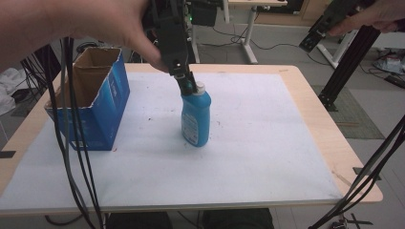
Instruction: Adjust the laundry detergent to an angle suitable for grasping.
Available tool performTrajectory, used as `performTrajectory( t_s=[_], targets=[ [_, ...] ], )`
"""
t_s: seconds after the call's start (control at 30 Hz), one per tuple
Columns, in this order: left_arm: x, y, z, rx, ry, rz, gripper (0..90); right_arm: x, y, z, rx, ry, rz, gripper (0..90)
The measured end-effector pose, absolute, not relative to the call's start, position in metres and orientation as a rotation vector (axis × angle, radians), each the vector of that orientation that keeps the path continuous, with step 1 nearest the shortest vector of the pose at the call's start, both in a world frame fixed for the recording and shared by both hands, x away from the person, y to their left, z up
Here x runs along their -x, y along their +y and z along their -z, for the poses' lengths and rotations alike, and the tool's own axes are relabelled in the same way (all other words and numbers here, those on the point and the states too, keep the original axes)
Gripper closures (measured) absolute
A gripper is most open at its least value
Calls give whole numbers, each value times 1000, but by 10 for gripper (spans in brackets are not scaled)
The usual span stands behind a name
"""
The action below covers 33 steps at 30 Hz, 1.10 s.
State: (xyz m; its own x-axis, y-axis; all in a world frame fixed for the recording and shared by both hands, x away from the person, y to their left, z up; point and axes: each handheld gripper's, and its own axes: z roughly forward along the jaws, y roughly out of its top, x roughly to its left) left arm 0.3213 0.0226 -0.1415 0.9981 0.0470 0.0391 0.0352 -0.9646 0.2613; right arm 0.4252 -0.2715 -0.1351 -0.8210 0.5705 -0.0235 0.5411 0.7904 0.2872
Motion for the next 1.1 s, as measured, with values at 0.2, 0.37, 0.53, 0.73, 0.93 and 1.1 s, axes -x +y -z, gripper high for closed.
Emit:
performTrajectory(
  t_s=[0.2, 0.37, 0.53, 0.73, 0.93, 1.1],
  targets=[
    [-323, 23, 139, -2877, 63, -65, 181, -426, -270, 135, -880, 2874, -412, 125],
    [-323, 22, 138, -2877, 63, -66, 181, -426, -271, 134, -880, 2871, -413, 125],
    [-325, 22, 139, -2875, 63, -70, 181, -425, -272, 135, -881, 2873, -405, 125],
    [-325, 22, 140, -2875, 61, -67, 181, -426, -271, 135, -886, 2871, -406, 125],
    [-327, 24, 140, -2874, 61, -67, 181, -426, -271, 136, -891, 2870, -403, 125],
    [-328, 24, 141, -2876, 62, -64, 181, -426, -271, 136, -895, 2871, -406, 125]
  ],
)
